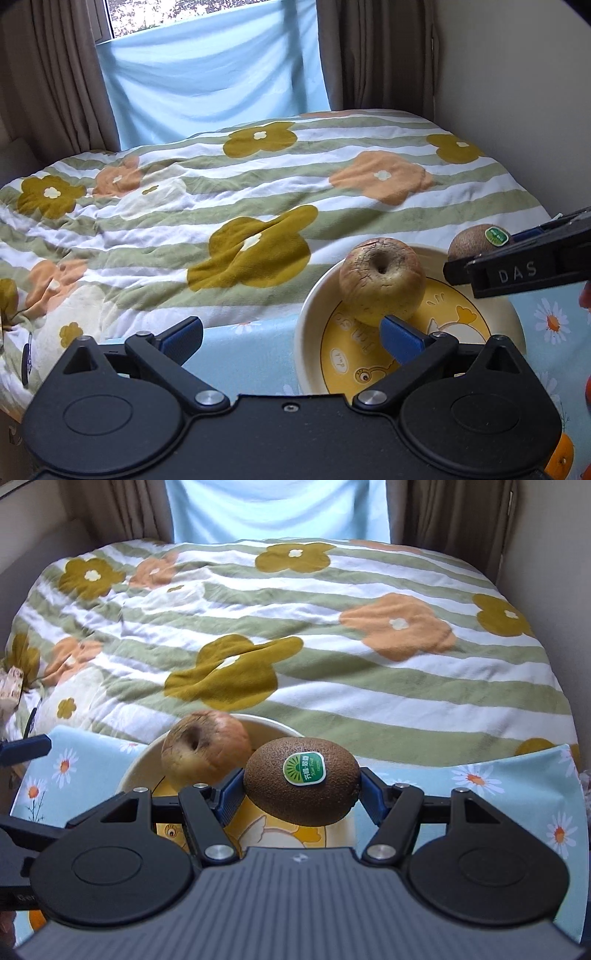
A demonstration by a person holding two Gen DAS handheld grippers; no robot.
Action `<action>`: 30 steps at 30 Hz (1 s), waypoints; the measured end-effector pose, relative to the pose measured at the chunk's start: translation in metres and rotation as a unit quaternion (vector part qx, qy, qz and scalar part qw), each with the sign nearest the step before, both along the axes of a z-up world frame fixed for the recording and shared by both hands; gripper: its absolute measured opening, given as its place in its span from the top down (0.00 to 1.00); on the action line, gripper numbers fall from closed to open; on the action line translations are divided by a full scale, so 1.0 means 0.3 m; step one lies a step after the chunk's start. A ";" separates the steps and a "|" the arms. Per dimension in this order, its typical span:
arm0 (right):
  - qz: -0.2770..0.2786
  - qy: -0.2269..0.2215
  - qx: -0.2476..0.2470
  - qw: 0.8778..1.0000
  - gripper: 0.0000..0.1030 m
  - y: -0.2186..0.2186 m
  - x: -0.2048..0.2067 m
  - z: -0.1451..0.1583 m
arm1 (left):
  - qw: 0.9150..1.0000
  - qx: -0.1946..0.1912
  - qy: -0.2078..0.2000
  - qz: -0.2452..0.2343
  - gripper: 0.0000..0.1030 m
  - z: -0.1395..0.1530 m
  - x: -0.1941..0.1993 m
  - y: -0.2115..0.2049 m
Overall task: Organize fruits
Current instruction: 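Carry the apple and kiwi into the white bowl and release both, then withdraw both tools from the bowl toward the remaining fruits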
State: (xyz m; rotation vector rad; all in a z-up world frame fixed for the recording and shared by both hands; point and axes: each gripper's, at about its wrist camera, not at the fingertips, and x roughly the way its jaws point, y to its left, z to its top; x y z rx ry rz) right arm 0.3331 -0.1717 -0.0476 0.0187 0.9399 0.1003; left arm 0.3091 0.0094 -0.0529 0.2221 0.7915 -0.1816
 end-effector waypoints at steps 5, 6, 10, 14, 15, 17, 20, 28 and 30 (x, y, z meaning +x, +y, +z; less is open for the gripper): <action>0.037 0.003 -0.026 0.999 0.22 0.046 -0.025 -0.050 | 1.000 0.000 0.003 0.018 0.00 0.005 -0.030 0.041; 0.046 0.004 -0.035 0.998 0.22 0.057 -0.027 -0.062 | 1.000 0.000 0.005 0.022 0.00 0.003 -0.035 0.048; 0.059 0.007 -0.053 0.997 0.22 0.084 -0.026 -0.102 | 0.999 -0.003 0.013 0.031 0.00 -0.004 -0.059 0.077; 0.071 0.008 -0.062 0.995 0.22 0.103 -0.017 -0.130 | 0.999 -0.006 0.015 0.038 0.00 -0.012 -0.077 0.100; 0.075 0.006 -0.069 0.995 0.22 0.111 -0.017 -0.135 | 0.999 -0.007 0.015 0.039 0.00 -0.013 -0.077 0.104; 0.080 0.001 -0.082 0.993 0.21 0.124 -0.020 -0.143 | 0.999 -0.009 0.015 0.041 0.00 -0.014 -0.081 0.108; 0.089 -0.018 -0.111 0.990 0.07 0.142 -0.040 -0.137 | 0.999 -0.012 0.014 0.044 0.00 -0.009 -0.088 0.117; 0.071 -0.027 -0.083 0.994 0.00 0.091 -0.095 -0.068 | 0.998 -0.023 0.003 0.054 0.00 0.042 -0.128 0.118; 0.067 -0.031 -0.071 0.995 0.00 0.076 -0.112 -0.036 | 0.998 -0.025 -0.003 0.056 0.00 0.062 -0.143 0.114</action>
